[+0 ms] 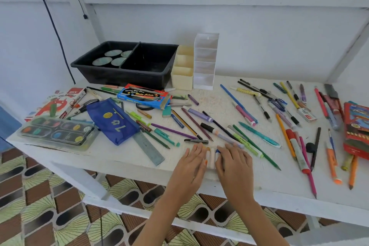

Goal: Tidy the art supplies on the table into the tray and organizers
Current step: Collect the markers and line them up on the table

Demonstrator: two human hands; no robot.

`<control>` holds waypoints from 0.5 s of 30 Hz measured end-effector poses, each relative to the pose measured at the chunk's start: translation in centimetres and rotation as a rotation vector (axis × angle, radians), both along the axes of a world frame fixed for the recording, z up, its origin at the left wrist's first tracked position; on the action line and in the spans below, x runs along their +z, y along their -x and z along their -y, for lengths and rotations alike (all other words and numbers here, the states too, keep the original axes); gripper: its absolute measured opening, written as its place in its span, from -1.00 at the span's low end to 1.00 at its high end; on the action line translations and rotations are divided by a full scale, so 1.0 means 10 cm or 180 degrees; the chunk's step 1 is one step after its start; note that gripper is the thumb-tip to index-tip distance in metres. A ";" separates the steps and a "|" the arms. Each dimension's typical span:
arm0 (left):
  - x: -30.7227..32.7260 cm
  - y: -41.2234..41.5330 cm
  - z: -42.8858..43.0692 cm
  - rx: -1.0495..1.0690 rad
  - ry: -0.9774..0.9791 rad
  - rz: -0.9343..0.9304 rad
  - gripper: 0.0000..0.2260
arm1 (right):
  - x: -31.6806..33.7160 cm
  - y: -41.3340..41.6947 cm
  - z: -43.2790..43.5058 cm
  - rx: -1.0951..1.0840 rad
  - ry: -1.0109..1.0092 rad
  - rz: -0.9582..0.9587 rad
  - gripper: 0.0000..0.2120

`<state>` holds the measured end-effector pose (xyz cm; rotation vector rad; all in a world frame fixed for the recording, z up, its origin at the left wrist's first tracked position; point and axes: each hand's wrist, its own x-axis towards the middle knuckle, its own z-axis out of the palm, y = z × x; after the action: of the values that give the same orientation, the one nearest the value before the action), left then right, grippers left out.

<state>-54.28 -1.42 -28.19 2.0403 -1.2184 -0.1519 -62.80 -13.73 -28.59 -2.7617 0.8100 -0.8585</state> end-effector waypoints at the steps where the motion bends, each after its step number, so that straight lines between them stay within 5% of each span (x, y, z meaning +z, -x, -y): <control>1: 0.04 0.00 0.00 0.0082 0.0066 -0.0067 -0.57 | 0.04 -0.01 0.00 0.0020 -0.0056 0.0020 -0.65; 7: 0.24 -0.17 -0.10 0.0880 0.0671 -0.0134 -0.56 | 0.37 -0.39 -0.15 0.0532 -0.0527 0.0463 -0.80; 15: 0.50 -0.98 -0.40 0.2313 0.0936 0.0008 -0.74 | 0.61 -1.42 -0.32 0.1419 -0.1065 0.0113 -0.76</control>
<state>-44.53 2.57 -23.17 2.0772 -0.4061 0.3560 -48.58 -10.49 -22.50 -2.4725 0.2744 -0.6167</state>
